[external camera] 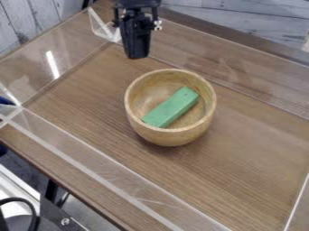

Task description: Put the green block in the brown bowl

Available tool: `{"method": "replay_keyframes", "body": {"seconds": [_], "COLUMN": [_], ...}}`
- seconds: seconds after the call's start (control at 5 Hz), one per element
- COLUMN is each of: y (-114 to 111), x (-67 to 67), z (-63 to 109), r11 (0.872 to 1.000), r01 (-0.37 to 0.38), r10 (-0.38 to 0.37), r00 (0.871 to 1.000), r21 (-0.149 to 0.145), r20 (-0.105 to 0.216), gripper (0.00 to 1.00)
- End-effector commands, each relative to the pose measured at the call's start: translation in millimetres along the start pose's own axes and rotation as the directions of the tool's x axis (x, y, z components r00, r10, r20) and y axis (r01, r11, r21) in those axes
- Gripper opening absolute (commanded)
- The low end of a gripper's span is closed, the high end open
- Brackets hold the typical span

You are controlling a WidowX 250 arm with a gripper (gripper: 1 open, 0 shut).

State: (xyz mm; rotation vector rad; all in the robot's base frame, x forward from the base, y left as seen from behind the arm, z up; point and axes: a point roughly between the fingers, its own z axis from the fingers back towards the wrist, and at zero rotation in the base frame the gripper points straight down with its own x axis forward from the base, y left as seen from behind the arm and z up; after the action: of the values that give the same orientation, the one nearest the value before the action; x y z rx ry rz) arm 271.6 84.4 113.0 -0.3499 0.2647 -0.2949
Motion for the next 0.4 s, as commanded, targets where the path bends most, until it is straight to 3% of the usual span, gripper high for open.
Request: {"method": "replay_keyframes", "body": {"seconds": [0.0, 0.2], "y": [-11, -22], "x": [1.5, 9.4], "z": [5.4, 2.8], "r11": [0.996, 0.989], "r01": [0.063, 0.109], "r10": [-0.062, -0.106], "r00": [0.998, 0.994], "r21": [0.065, 0.098], "r20": [-0.009, -0.040], "gripper": [0.00, 0.00]}}
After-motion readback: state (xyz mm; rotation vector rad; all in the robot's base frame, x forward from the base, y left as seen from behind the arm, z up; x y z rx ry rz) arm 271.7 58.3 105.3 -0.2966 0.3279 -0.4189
